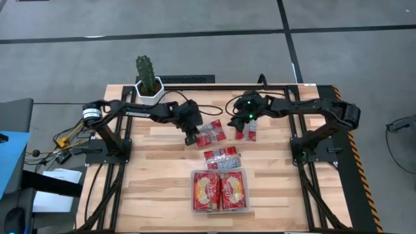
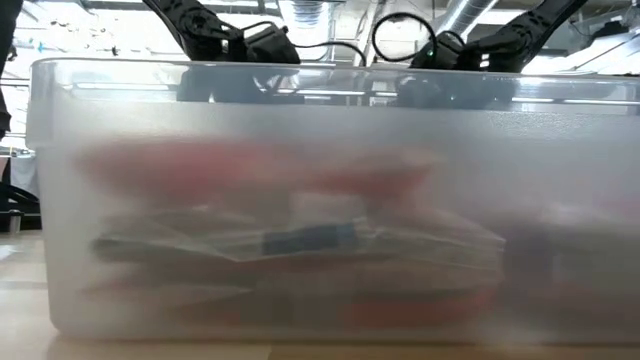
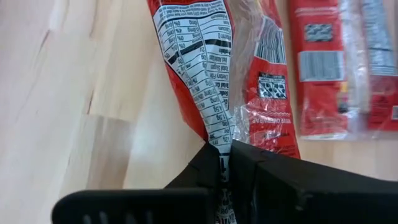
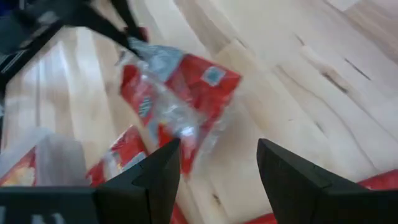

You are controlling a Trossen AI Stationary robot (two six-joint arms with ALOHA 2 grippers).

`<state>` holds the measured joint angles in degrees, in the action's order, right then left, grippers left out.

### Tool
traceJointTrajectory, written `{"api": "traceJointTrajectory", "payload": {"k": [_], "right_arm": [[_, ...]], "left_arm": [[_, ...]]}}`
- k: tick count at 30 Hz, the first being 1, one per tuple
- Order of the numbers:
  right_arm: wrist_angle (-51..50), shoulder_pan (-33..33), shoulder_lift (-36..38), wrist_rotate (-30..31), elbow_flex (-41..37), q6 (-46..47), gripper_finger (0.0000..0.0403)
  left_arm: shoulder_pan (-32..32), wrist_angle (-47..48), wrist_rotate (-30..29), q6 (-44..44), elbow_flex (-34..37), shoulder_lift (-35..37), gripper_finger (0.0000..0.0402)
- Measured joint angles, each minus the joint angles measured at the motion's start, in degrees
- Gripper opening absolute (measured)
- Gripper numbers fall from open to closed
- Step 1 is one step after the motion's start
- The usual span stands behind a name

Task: Sort popcorn bags into baskets
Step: Put the red popcorn bag into the transparent bin

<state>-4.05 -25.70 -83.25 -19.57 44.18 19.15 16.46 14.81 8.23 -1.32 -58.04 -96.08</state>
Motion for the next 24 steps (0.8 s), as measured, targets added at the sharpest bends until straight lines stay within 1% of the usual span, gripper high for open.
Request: {"api": "traceJointTrajectory", "payload": {"k": [5, 11, 19, 24], "right_arm": [[3.4, -0.2, -3.1, -1.0, 0.0, -3.8, 0.0234], [11.7, -2.4, -5.9, -10.6, 0.0, -2.5, 0.0234], [20.2, -4.2, -9.7, -19.3, 0.0, -0.9, 0.0235], [26.5, -4.1, -12.5, -22.4, 0.0, 1.8, 0.0235]], "left_arm": [[-0.8, -0.1, -0.2, 1.0, 0.0, 1.9, 0.0000], [-1.5, -0.4, -1.9, 2.5, -0.1, 3.8, 0.0000], [-1.6, -0.4, -3.4, 4.6, -0.2, 5.5, 0.0000], [-1.6, -1.7, -3.7, 5.6, -0.2, 5.5, 0.0000]]}}
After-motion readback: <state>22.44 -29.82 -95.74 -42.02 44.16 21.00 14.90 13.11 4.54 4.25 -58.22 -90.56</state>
